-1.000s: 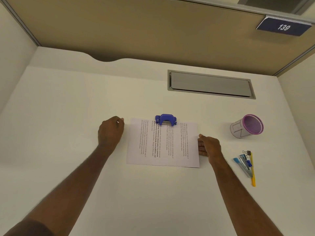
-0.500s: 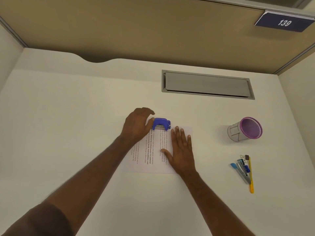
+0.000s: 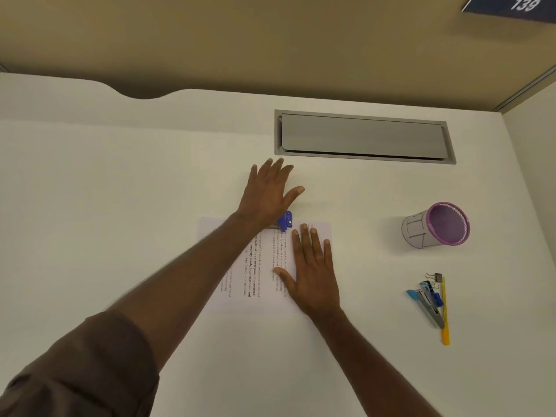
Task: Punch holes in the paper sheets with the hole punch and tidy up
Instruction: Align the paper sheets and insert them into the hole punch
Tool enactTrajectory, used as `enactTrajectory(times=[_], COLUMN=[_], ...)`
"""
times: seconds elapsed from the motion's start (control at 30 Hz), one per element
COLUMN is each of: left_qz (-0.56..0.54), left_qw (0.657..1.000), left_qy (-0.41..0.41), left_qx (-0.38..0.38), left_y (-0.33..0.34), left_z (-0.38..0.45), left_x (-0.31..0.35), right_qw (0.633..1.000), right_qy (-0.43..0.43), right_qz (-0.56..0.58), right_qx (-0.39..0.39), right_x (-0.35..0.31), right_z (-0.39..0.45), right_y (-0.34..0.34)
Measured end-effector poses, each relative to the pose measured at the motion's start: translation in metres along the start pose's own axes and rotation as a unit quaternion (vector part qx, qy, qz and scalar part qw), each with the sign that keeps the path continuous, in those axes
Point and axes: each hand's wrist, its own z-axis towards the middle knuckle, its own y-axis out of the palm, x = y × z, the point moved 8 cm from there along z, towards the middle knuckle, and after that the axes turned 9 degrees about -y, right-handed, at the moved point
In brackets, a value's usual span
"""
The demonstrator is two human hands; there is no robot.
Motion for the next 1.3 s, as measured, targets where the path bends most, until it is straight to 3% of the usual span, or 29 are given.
enactTrajectory(times=[0.23,1.3], left_qz=[0.104,0.114], left_qw=[0.994,0.992], left_qy=[-0.026,-0.051], left_qx=[-0.034,-0.021], left_y=[0.019,0.038], left_z=[0.016,0.025], left_x=[-0.002,-0.018], right_qw=[1.000,1.000], right_qy=[0.007,0.007], right_qz=[0.003,0.004], right_qx=[-0.001,0.011], right_x=[0.001,0.001], right_z=[0.000,0.000], right_y=[0.002,0.002])
